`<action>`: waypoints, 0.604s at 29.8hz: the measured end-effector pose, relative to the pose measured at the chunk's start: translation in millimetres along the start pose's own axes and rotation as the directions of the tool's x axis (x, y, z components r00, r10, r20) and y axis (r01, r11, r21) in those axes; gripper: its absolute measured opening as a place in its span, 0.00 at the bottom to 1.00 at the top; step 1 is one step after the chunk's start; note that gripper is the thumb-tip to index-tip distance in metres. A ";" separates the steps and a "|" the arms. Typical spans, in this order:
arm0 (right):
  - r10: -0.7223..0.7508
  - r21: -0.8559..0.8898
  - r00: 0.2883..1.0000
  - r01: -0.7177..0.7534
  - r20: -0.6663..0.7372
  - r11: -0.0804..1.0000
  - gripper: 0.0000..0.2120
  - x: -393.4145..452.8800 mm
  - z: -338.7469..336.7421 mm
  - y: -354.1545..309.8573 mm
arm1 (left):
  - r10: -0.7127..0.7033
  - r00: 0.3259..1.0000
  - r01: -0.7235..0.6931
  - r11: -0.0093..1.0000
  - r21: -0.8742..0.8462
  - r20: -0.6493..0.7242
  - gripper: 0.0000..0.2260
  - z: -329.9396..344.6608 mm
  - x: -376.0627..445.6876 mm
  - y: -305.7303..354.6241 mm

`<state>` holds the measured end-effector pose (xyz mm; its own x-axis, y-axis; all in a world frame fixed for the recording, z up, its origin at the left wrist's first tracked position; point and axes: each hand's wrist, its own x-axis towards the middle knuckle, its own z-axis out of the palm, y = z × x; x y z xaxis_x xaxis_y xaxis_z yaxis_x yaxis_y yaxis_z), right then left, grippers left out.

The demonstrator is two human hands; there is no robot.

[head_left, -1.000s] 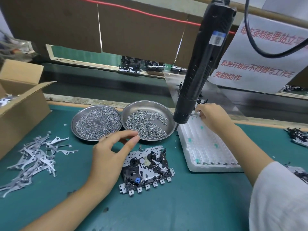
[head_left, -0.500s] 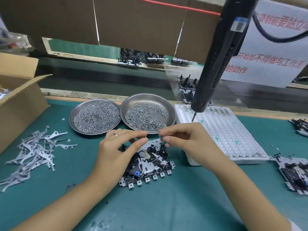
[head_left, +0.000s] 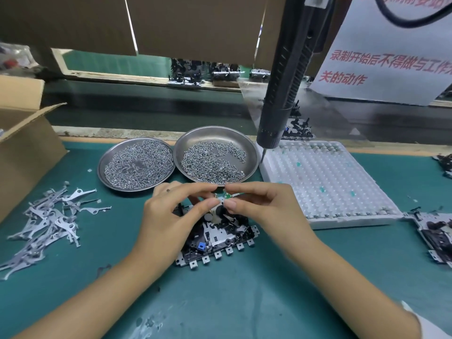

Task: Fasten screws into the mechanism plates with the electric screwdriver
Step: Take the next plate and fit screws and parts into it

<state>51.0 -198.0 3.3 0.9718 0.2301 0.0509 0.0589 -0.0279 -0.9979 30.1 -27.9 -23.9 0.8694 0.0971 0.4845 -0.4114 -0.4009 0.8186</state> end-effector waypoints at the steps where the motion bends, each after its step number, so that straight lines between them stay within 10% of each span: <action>1: -0.008 -0.001 1.000 0.008 0.003 1.000 0.10 0.4 -0.1 0.7 | 0.001 1.000 -0.001 1.000 0.004 0.001 0.09 -0.1 0.3 -0.5; 18: -0.061 -0.052 0.997 0.064 0.054 0.997 0.09 0.2 -1.5 3.3 | 0.133 0.990 -0.136 0.988 0.071 0.044 0.07 1.5 2.5 -1.9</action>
<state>51.7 -199.6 0.1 0.9527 0.2837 0.1092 0.1323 -0.0637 -0.9892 33.4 -28.2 -24.7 0.8180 0.0028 0.5752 -0.5055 -0.4736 0.7212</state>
